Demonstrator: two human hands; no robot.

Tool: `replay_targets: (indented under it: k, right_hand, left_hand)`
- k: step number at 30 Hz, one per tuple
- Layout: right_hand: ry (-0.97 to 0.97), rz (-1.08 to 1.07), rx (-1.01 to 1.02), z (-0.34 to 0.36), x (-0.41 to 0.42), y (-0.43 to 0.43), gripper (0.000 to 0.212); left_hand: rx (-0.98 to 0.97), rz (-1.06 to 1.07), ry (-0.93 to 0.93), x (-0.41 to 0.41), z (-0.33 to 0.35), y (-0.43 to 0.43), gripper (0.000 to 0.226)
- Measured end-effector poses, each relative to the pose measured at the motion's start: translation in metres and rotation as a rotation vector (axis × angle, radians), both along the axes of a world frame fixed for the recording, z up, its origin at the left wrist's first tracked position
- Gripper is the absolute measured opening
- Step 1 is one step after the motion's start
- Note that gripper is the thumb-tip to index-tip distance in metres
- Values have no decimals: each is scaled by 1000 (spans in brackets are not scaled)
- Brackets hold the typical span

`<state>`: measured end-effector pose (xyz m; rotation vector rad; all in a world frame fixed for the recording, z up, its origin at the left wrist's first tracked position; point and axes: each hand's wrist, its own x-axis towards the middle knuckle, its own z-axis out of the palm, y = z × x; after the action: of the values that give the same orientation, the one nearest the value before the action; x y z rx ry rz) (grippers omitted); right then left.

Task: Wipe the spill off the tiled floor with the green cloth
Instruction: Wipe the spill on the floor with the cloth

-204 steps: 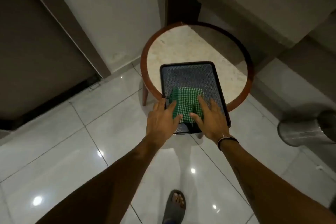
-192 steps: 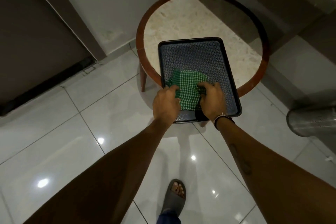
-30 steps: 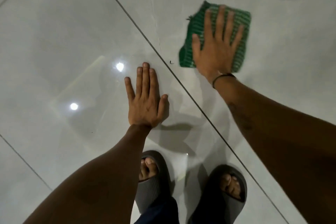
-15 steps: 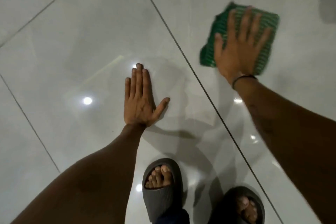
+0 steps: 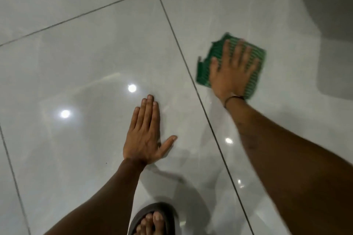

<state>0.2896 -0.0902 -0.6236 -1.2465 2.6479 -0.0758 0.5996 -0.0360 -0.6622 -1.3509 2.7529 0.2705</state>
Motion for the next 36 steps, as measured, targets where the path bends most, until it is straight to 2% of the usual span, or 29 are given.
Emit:
replay_targets:
  k: [3,5,6,8,10,13,15,16,18,21,22,24,27,30,32,34,36]
  right_hand:
    - [-21,394,-20,-9,58,-27,75]
    - [-3,597,-32,-15,76,12,76]
    - [-11,624,-20,-16,74,43,76]
    - [8,527,-3,-19,45,106,77]
    - [24,331,35,-15,-4,136,76]
    - [5,-59,34,-6,-60,83,75]
    - [-49,-170,-12,-2,-65,25,76]
    - [-70,-155,-25,-4,-60,5,76]
    - [-50,13,-17,-10,-33,-5,73]
    - [-9,475,-73,-17,36,67,72]
    - [-22,551,-67,-16,53,108,74]
    - [-19,483,-8,-15,48,204,76]
    - [2,101,126,-7,-20,288,76]
    - [70,-344,88,0,-79,248,73]
    - [60,-467,34,0,-84,208,74]
    - [6,-319,-1,-9,-54,193,74]
    - [8,61,-26,-17,5,210,74]
  left_hand:
    - [-6,7,-13,-2,-1,0,117]
    - [1,2,-17,-2,-1,-2,118]
    - [4,1,-22,-1,-1,-1,119]
    - [13,-2,-14,-2,-1,0,119]
    - [8,-1,-17,-2,-2,-1,119]
    - [-10,-6,-29,-2,-1,-3,119]
    - [4,-6,-36,-2,1,-2,118]
    - [0,-7,-39,-1,2,0,118]
    - [-3,-23,-47,-3,2,3,116]
    - [7,-5,-47,-1,6,-2,112]
    - [4,11,-52,3,7,-7,109]
    - [4,0,-32,0,7,-7,105]
    - [-28,-20,0,-2,6,0,102]
    - [-77,-152,17,0,7,0,95]
    - [-48,-237,10,-9,10,6,91]
    - [-12,-284,17,-26,17,21,91]
    - [20,-344,25,-49,26,41,90]
